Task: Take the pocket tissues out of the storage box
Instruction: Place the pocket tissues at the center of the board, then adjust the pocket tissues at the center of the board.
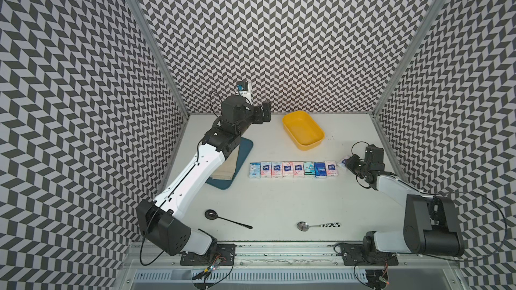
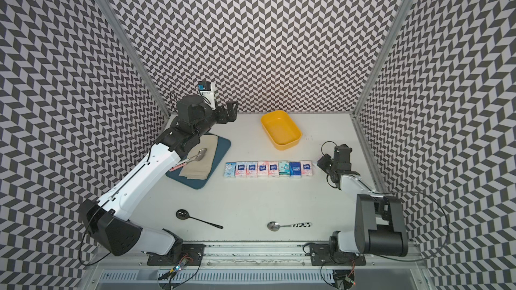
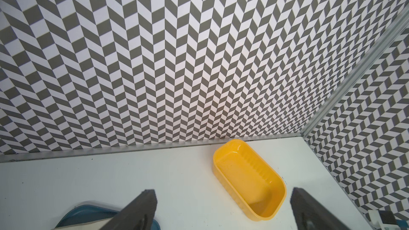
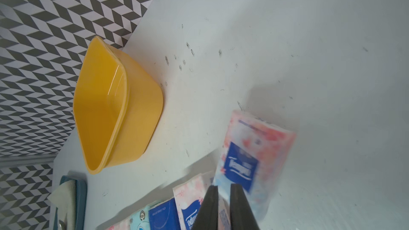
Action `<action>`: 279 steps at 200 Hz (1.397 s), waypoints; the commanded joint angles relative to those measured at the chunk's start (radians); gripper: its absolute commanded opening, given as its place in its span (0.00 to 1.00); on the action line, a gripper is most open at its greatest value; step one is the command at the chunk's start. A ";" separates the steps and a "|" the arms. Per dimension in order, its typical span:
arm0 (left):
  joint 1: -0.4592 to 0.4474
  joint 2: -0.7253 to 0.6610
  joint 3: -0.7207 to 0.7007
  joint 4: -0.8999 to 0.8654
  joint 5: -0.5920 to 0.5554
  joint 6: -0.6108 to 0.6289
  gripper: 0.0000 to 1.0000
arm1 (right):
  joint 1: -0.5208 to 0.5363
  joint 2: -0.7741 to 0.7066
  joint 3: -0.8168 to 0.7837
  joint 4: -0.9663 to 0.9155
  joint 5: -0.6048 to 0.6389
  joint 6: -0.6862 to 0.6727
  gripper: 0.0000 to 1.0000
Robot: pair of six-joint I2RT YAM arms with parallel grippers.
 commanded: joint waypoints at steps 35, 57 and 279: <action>-0.004 -0.039 -0.011 0.014 0.003 -0.001 0.99 | -0.022 -0.068 0.022 -0.077 0.036 -0.038 0.39; -0.008 -0.034 -0.010 0.012 0.009 -0.004 0.99 | -0.028 -0.078 0.028 -0.125 0.116 -0.024 0.51; -0.025 0.084 0.072 0.009 0.034 0.018 0.99 | -0.059 0.118 0.020 -0.075 0.170 -0.090 0.28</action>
